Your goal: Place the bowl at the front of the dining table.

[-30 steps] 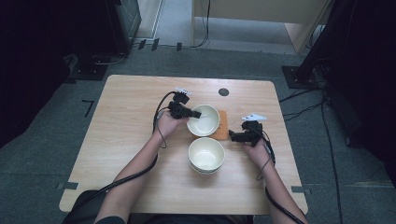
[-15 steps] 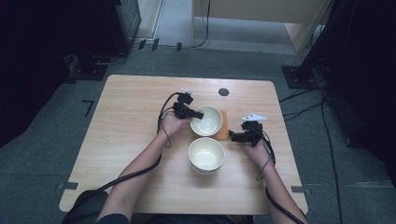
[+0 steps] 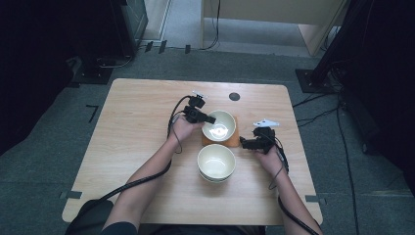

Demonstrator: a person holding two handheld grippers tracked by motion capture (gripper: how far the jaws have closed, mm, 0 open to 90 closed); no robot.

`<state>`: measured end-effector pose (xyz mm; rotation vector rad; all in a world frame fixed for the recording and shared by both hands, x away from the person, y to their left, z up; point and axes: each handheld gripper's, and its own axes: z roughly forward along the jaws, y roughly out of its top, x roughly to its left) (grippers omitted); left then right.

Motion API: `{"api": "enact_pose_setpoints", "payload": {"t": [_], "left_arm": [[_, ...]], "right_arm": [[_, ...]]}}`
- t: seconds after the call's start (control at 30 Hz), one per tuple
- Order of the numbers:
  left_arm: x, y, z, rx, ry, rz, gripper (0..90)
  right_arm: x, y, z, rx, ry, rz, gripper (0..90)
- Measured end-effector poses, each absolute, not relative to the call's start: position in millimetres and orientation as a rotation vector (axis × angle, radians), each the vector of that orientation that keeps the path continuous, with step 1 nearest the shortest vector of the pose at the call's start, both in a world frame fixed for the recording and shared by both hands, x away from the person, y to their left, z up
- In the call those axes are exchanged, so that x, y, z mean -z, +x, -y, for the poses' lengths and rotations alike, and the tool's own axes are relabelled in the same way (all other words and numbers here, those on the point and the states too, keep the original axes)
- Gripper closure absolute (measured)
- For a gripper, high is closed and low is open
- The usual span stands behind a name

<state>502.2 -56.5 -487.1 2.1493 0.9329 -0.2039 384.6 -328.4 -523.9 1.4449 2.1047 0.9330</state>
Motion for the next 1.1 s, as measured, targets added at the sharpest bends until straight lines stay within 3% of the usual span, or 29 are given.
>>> {"api": "enact_pose_setpoints", "payload": {"t": [0.4, 0.7, 0.9, 1.1], "left_arm": [[485, 504, 54, 0.208, 2.127, -0.935, 76.6], [471, 497, 51, 0.171, 2.171, -0.877, 65.0], [465, 489, 42, 0.129, 2.166, -0.859, 51.3], [463, 480, 32, 0.116, 2.169, -0.852, 48.5]], "right_arm": [[524, 384, 328, -0.934, 1.443, -2.107, 8.5], [524, 384, 328, -0.934, 1.443, -2.107, 8.5], [524, 384, 328, -0.934, 1.442, -2.107, 8.5], [524, 384, 328, -0.934, 1.442, -2.107, 8.5]]}}
